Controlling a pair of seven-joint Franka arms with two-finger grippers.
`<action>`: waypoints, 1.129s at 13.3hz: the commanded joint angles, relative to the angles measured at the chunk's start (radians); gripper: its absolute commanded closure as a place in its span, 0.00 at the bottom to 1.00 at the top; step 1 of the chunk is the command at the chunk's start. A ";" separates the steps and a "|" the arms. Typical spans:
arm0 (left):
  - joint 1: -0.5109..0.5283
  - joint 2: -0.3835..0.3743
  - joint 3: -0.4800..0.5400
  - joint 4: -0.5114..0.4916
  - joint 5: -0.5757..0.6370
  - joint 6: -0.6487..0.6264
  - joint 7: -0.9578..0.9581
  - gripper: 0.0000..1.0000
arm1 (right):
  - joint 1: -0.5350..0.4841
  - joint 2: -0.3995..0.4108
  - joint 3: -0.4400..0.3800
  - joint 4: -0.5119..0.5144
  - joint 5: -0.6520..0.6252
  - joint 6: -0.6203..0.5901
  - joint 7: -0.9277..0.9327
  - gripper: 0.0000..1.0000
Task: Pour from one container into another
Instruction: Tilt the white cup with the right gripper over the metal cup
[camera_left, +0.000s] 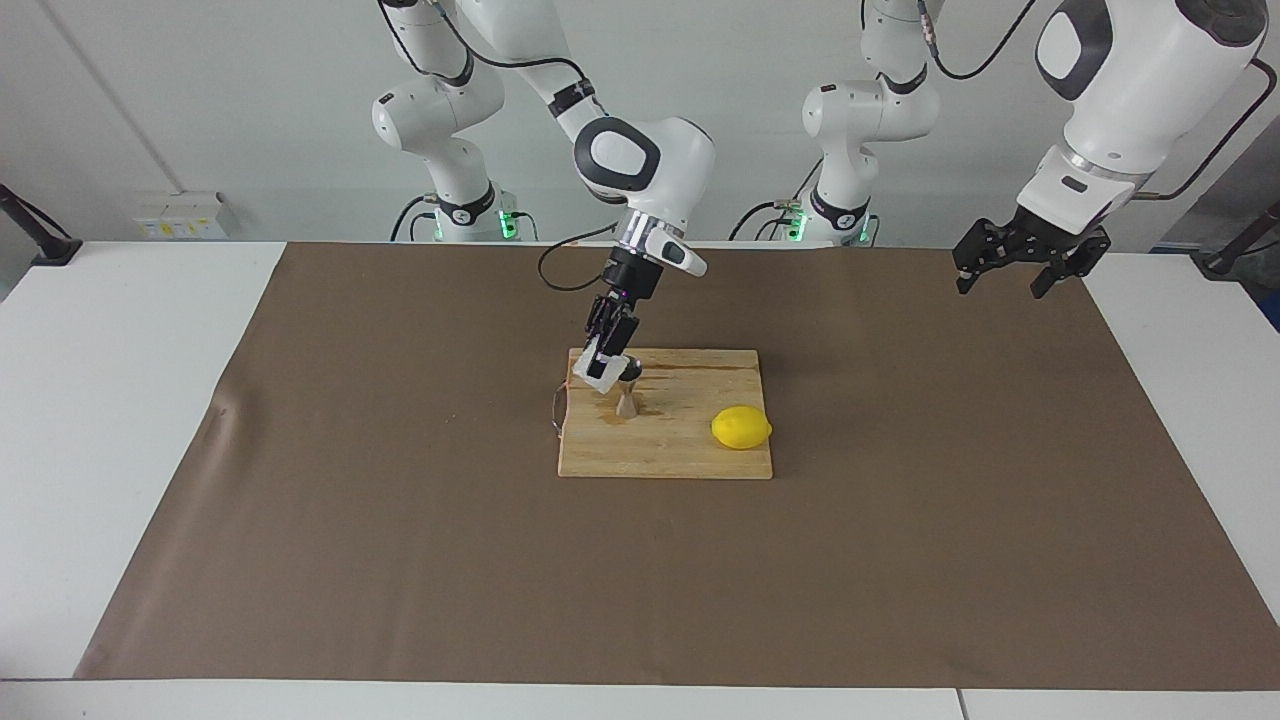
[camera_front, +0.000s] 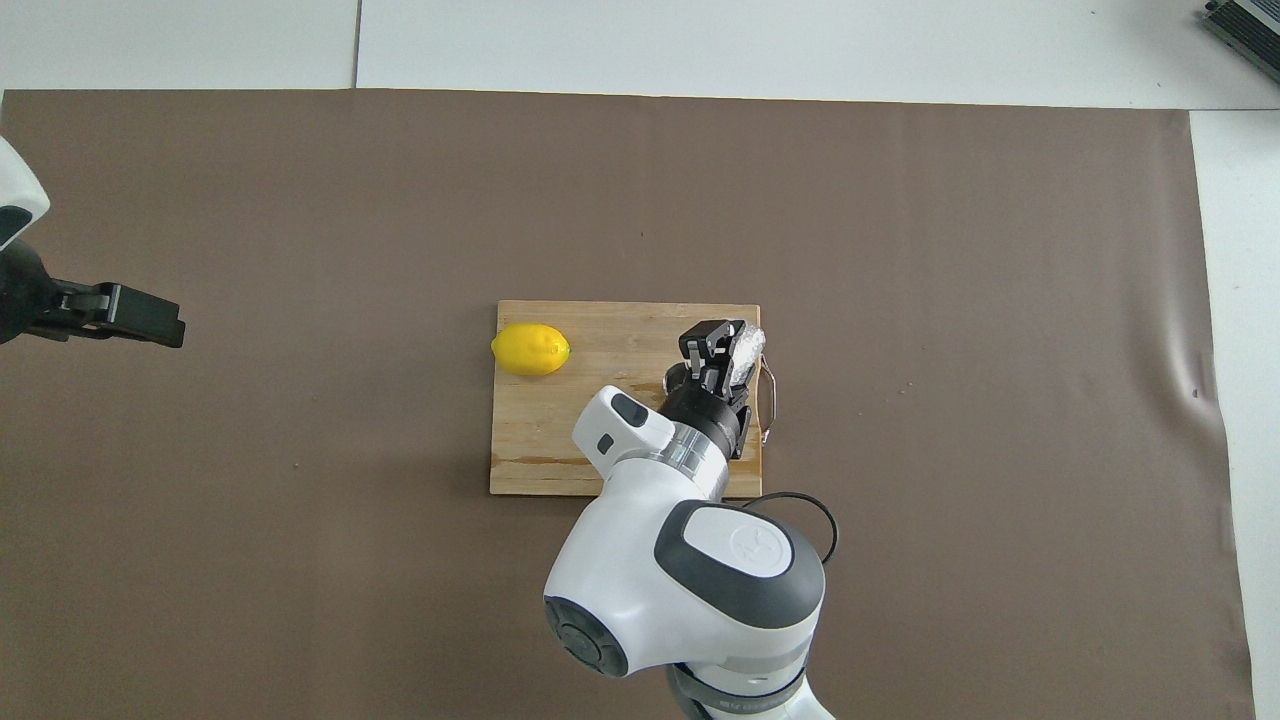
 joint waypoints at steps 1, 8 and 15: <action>0.011 -0.023 -0.005 -0.021 -0.012 0.000 -0.009 0.00 | -0.003 -0.038 0.004 -0.046 -0.050 0.016 0.047 1.00; 0.011 -0.023 -0.005 -0.021 -0.011 0.000 -0.009 0.00 | -0.003 -0.038 0.004 -0.051 -0.053 0.030 0.066 1.00; 0.011 -0.023 -0.005 -0.021 -0.011 0.000 -0.009 0.00 | -0.003 -0.039 0.004 -0.061 -0.088 0.057 0.073 1.00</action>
